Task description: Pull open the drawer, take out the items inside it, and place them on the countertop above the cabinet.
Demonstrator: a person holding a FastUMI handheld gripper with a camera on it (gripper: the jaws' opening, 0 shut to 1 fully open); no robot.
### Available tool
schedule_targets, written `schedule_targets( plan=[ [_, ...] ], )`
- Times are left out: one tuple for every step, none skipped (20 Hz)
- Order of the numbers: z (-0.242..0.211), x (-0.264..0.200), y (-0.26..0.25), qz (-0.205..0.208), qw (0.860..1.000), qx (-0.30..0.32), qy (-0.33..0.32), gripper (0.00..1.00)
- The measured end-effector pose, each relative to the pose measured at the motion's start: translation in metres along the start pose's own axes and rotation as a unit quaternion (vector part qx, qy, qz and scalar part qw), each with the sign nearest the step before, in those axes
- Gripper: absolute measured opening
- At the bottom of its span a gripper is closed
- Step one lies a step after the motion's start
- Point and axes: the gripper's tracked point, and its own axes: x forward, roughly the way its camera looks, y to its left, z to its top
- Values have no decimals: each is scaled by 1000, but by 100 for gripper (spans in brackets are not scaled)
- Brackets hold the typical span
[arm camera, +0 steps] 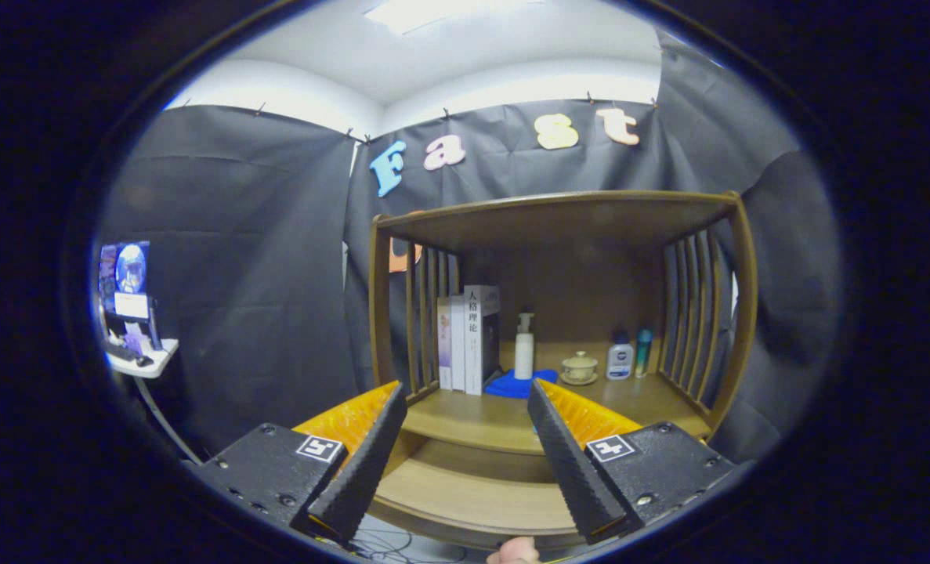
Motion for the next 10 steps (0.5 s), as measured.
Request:
schedule_targets(
  plan=[
    [-7,-7,-1,-10,1000,-5,-11,98],
    [-13,-16,0,-13,1000,-8,-21,98],
    [-19,-24,1,-18,999,-9,-34,98],
    [-24,-31,0,-23,998,-12,-49,98],
    [-30,-38,-2,-32,997,-13,-63,98],
    [-36,-44,-5,-41,996,-13,-74,98],
    [-43,-51,-9,-51,995,-7,-83,98],
    [-49,-56,-13,-56,994,-3,-91,98],
    [-56,-60,-17,-66,993,2,-95,98],
    [-64,-65,-20,-71,993,3,-97,98]
  ],
)
